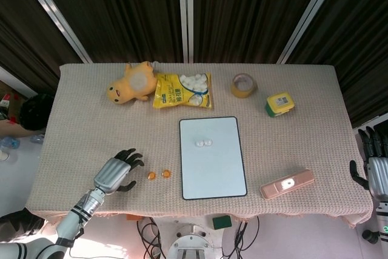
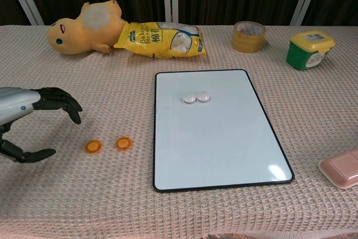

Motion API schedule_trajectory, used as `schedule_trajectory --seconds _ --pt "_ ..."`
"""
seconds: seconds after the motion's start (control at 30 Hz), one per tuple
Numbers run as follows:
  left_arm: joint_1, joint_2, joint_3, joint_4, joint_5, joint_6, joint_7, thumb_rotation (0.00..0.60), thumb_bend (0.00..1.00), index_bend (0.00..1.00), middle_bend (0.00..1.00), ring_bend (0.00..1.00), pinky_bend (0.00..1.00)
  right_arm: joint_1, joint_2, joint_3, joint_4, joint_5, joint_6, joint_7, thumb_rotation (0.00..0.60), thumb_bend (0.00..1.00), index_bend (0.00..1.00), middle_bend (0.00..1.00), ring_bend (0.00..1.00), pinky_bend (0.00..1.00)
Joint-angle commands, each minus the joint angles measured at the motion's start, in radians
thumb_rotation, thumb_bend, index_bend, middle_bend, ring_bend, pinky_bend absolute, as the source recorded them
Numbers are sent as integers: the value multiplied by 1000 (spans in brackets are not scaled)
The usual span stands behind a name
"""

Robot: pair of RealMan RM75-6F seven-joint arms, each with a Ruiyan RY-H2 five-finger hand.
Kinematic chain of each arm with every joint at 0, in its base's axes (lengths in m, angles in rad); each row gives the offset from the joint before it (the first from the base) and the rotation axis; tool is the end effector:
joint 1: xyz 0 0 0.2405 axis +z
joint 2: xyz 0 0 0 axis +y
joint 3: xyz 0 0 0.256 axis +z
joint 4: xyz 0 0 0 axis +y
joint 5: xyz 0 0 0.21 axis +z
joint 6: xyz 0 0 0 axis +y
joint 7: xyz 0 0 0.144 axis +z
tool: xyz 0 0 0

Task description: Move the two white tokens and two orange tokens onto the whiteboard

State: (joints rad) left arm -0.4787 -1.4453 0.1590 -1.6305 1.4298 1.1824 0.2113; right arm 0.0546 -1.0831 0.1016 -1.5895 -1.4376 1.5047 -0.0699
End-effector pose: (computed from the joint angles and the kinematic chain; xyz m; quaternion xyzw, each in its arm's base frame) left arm -0.2187 0.2130 -0.0076 -0.7663 -0.4087 -0.3441 0.3568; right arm -0.3256 -0.1820 0.1870 0.5761 -0.3510 0.3541 0.6477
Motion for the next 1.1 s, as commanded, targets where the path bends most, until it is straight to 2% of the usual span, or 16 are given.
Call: schedule_trajectory --seconds 0.03,0.47,1.1 --pt "3 -22 -5 22 19 -9 -4 579 270 306 186 67 159 0 0 0 1 1 -1 1 600 477 0 0 0 0" --pt "-6 -99 -53 108 32 -68 -5 579 272 340 187 67 159 1 7 2 -11 6 -5 -13 600 477 0 0 0 0" --pt "-12 -119 -89 125 32 -109 -17 594 311 406 199 67 159 3 -2 3 -2 18 -14 -19 600 477 0 0 0 0"
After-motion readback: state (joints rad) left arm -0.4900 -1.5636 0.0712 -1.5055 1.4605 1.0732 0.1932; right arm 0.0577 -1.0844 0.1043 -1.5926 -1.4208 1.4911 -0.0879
